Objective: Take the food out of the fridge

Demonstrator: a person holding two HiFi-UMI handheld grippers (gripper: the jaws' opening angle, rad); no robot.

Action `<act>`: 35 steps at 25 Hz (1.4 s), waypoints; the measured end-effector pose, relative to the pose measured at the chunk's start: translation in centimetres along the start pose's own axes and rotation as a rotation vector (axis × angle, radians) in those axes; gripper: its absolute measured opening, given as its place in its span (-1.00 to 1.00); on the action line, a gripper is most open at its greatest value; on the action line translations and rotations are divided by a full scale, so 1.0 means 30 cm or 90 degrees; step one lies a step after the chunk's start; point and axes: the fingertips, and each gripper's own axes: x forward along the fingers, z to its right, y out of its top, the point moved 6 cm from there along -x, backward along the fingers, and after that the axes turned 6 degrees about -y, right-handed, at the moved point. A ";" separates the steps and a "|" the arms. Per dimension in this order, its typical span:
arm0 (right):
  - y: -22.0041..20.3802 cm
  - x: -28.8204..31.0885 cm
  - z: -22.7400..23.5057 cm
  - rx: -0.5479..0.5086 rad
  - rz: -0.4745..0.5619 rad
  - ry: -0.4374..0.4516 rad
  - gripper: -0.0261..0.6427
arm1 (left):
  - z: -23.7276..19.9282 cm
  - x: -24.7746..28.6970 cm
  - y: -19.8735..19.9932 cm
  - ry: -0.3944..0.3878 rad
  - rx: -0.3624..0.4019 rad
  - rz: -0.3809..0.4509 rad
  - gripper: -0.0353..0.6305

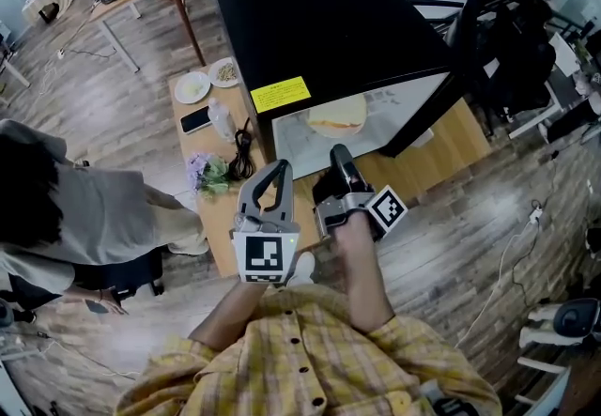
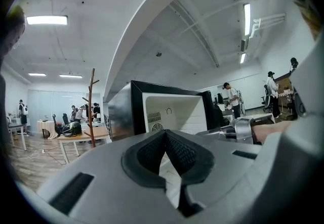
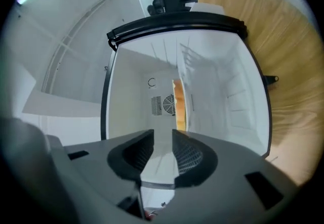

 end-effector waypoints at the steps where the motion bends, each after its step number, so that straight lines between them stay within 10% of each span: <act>1: 0.008 0.007 0.009 -0.002 0.007 -0.010 -0.56 | -0.006 -0.001 -0.002 0.003 0.001 -0.003 -0.87; 18: 0.100 0.091 0.112 0.019 0.053 -0.085 -0.39 | -0.030 0.041 -0.037 0.032 -0.005 -0.023 -0.87; 35: 0.104 0.151 0.126 0.007 0.052 -0.097 -0.77 | -0.055 0.035 -0.072 0.059 -0.004 -0.048 -0.87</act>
